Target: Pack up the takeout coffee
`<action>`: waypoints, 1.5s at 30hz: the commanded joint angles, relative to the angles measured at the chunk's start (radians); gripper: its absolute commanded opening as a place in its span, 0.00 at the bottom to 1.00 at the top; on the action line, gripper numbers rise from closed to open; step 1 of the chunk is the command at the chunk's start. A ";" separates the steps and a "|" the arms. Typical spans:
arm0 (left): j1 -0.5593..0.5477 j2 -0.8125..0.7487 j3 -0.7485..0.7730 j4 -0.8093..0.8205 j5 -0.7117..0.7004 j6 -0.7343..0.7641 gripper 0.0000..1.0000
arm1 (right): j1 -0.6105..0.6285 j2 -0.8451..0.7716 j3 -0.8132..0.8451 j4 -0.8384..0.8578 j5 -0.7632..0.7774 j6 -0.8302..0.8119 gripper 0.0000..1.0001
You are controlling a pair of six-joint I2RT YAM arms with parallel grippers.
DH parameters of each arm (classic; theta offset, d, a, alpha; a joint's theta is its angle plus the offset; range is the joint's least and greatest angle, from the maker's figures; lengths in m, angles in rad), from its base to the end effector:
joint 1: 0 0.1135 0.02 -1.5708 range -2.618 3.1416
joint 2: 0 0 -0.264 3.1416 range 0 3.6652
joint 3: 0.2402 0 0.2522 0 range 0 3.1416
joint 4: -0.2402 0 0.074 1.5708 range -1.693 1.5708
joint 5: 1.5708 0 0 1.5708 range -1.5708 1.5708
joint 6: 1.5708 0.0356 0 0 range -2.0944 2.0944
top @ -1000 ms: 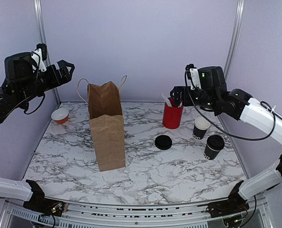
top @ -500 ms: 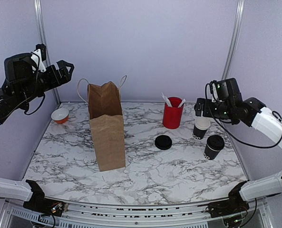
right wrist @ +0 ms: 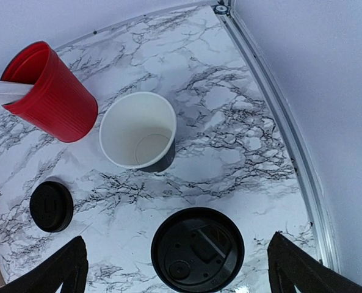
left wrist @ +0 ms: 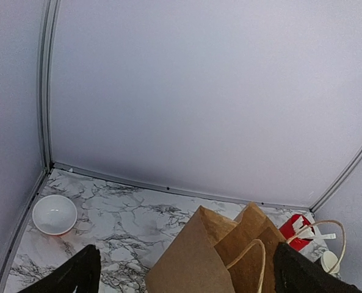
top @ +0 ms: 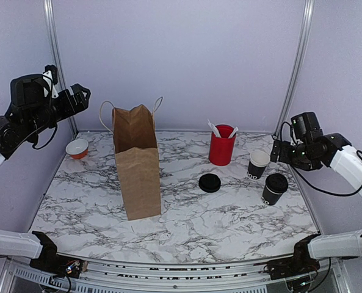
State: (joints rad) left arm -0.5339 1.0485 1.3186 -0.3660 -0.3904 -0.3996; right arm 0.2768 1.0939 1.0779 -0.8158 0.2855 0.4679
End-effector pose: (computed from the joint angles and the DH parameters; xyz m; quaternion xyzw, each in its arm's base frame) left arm 0.1918 -0.0976 0.4552 -0.0814 0.7332 -0.1686 0.6537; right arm 0.2120 0.0498 0.3242 0.1392 0.9139 0.0065 0.3812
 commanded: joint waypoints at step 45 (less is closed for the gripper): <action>0.333 0.014 -0.248 0.005 0.378 -0.110 0.99 | -0.019 0.057 -0.137 -0.033 -0.063 -0.013 0.98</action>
State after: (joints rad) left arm -0.2062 1.0660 1.0855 -0.3710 -0.0174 -0.4973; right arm 0.2653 1.1408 0.9379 -0.8623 0.2325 0.4675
